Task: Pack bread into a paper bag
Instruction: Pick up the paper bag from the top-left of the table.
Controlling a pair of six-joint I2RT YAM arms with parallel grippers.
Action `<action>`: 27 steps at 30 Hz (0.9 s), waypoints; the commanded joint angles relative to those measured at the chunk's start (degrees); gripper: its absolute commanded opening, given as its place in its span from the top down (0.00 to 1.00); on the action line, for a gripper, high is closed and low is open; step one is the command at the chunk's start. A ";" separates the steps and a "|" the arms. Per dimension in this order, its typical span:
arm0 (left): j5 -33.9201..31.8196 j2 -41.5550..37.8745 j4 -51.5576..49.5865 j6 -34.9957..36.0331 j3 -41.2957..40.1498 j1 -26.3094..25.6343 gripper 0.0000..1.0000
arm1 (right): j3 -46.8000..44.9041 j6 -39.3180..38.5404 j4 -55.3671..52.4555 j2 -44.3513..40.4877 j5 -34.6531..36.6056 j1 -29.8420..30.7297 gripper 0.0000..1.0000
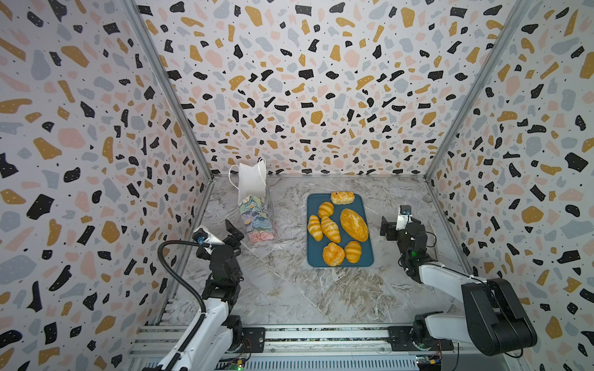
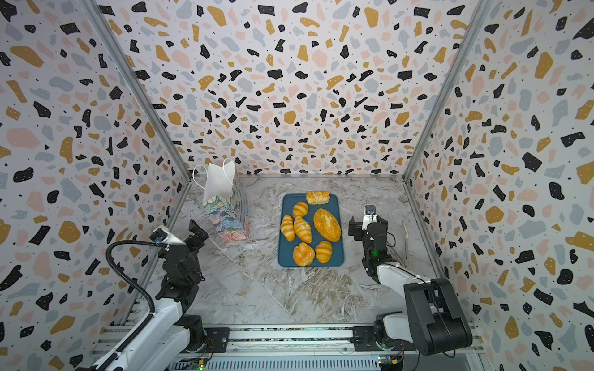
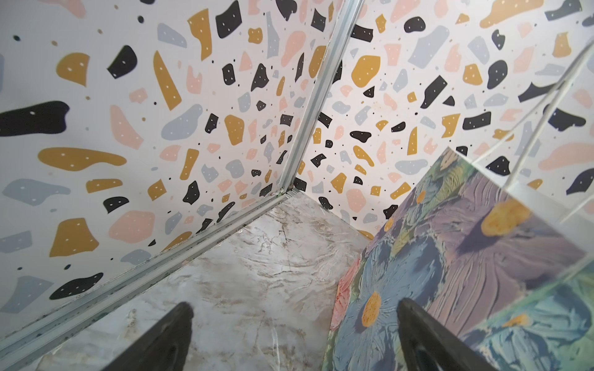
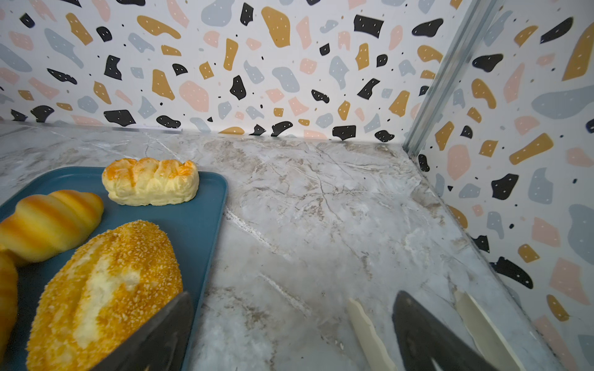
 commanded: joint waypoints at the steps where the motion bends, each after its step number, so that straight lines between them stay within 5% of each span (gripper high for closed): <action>1: -1.62 -2.21 -10.71 -4.34 5.24 0.25 0.01 | 3.74 3.86 -9.80 -1.64 -1.99 0.25 0.01; 12: 7.03 -1.43 -27.46 -5.89 21.55 0.25 0.00 | 14.25 10.46 -28.93 -2.70 -6.99 1.77 0.01; 27: 14.37 19.20 -48.60 0.99 57.55 0.34 0.00 | 20.49 9.61 -40.82 -5.96 -11.89 3.72 0.01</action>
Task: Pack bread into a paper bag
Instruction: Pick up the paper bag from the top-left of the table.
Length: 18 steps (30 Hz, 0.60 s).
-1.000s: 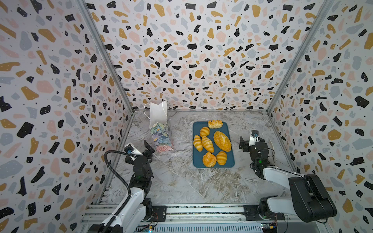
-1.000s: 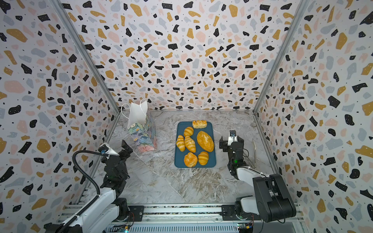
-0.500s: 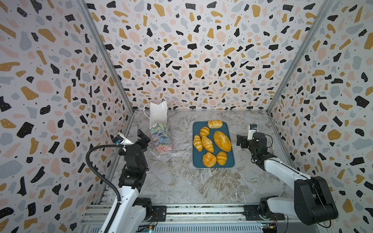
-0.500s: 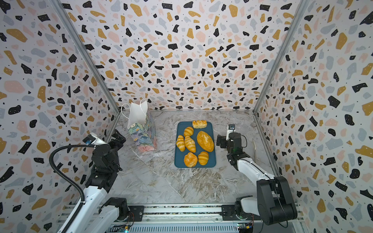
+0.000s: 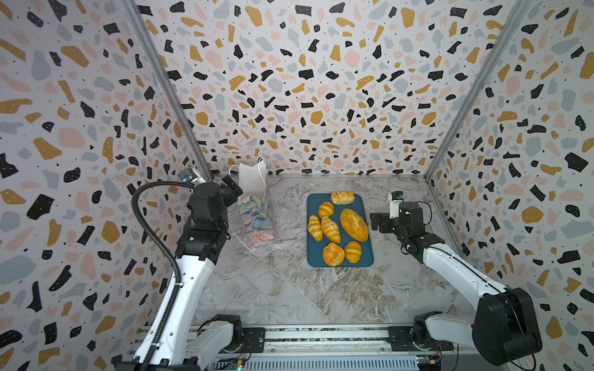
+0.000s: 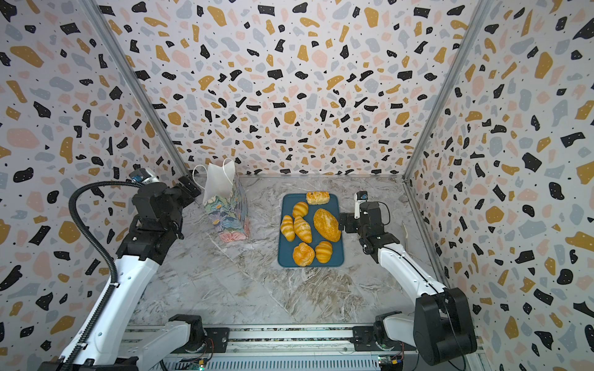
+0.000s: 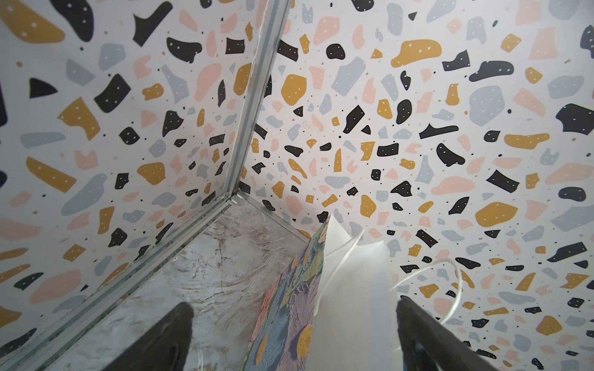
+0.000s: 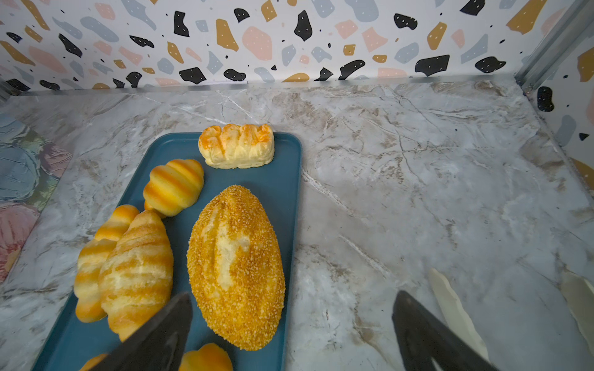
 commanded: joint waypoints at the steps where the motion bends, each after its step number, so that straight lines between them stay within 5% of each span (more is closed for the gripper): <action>1: 1.92 2.67 -5.64 4.29 6.93 0.31 0.01 | 1.29 0.43 -3.00 -2.62 -1.32 0.24 0.01; 18: 6.83 23.81 -24.90 12.66 33.24 1.28 0.01 | 0.29 0.68 -6.00 -7.50 -1.71 0.22 0.01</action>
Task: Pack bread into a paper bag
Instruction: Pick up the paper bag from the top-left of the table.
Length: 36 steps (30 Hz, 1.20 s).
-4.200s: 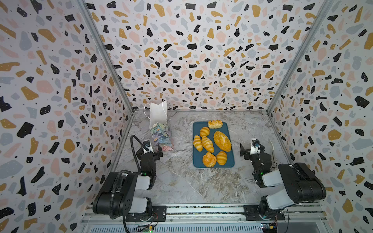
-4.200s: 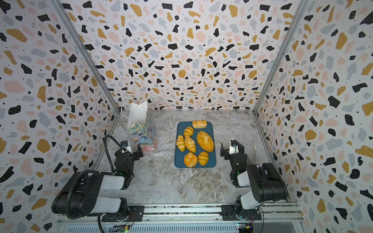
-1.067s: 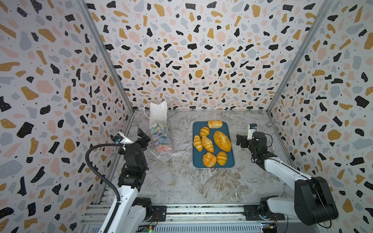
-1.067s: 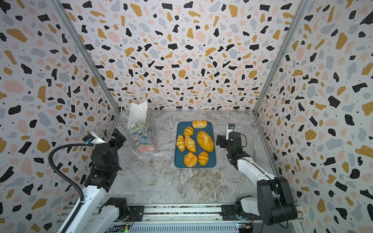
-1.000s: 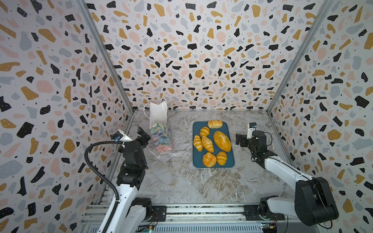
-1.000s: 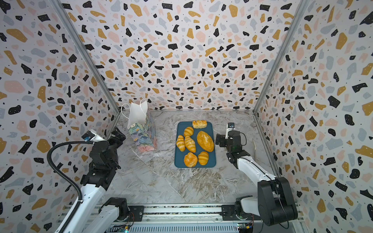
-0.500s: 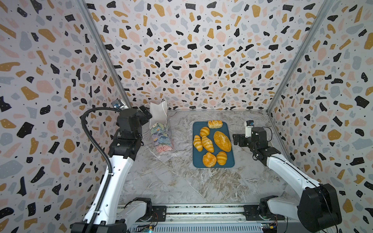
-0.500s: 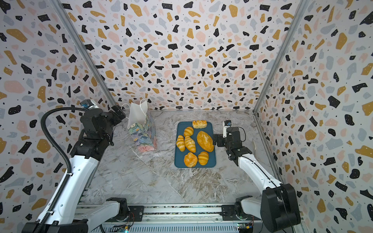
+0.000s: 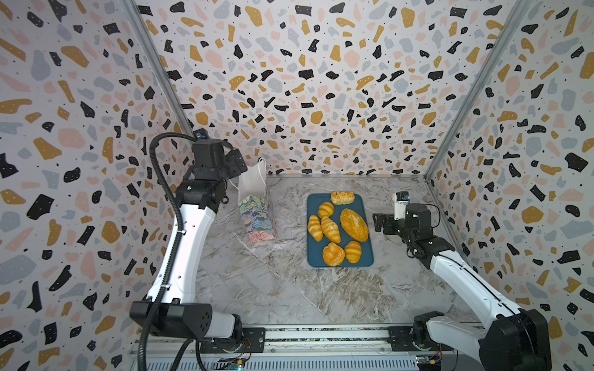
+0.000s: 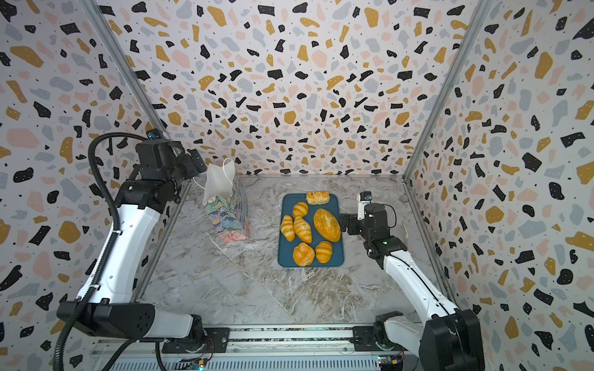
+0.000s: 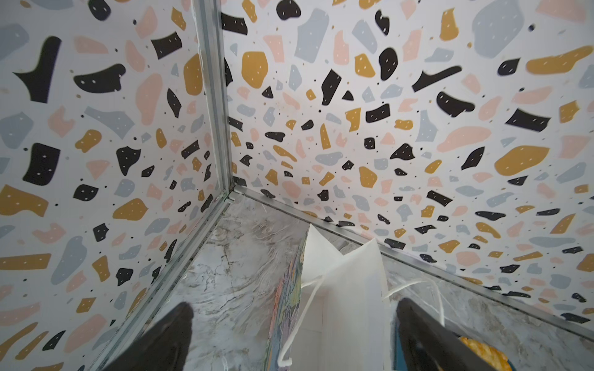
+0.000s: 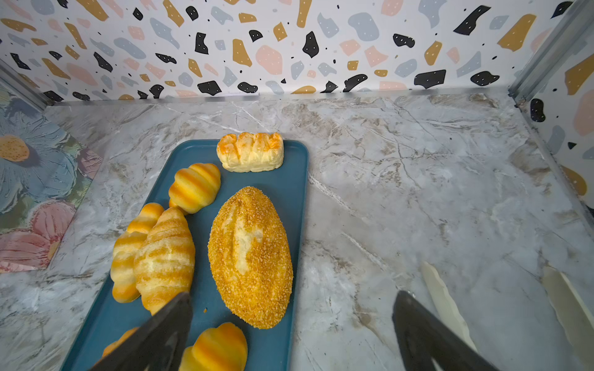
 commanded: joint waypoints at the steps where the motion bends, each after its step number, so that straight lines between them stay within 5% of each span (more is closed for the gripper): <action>1: 1.87 2.44 -4.86 2.40 3.05 0.78 0.01 | 0.29 0.76 -1.80 -1.17 -0.54 0.22 0.01; 14: 3.90 3.91 -6.10 3.34 0.03 0.95 0.01 | -0.05 1.00 -2.22 -0.68 -1.02 0.22 0.01; 25: 4.90 -0.89 0.02 0.96 -14.26 0.97 0.00 | -0.85 1.29 -1.19 -1.65 -0.89 0.22 0.01; 36: 5.34 1.85 0.15 2.93 -12.90 0.97 0.03 | -1.59 1.85 -0.54 -2.46 -0.59 0.27 0.01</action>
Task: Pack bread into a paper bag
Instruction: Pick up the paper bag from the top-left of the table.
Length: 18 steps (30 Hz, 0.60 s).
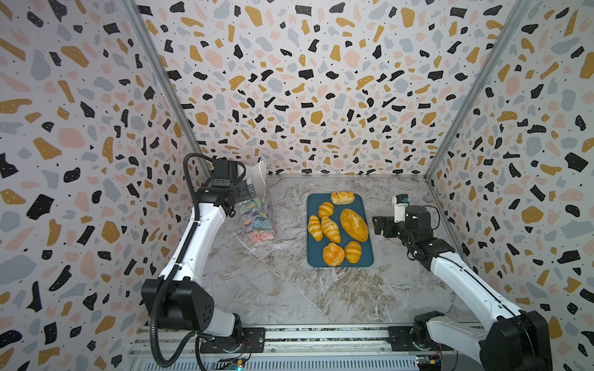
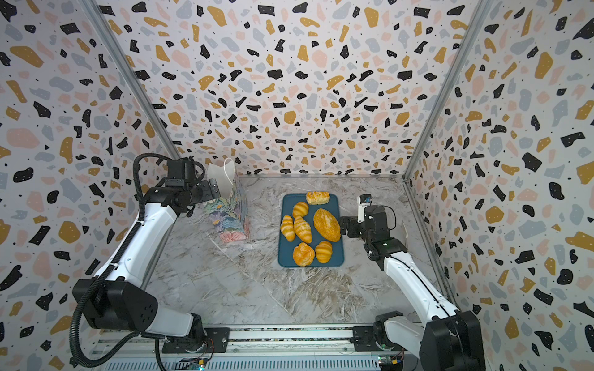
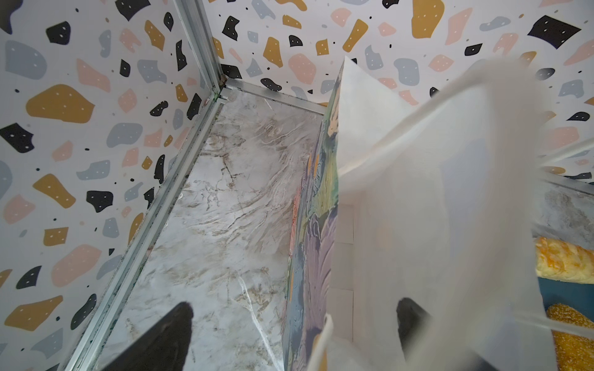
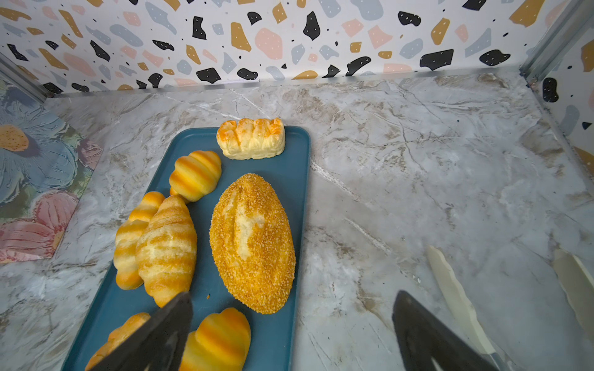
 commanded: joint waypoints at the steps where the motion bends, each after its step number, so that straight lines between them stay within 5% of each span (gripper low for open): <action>1: 0.87 0.87 1.83 1.26 2.03 0.28 0.05 | -0.33 0.70 0.55 -1.53 0.14 0.23 0.01; 18: 2.69 3.28 3.24 1.97 4.02 0.24 0.59 | -0.92 0.84 1.59 -1.87 0.58 0.23 0.01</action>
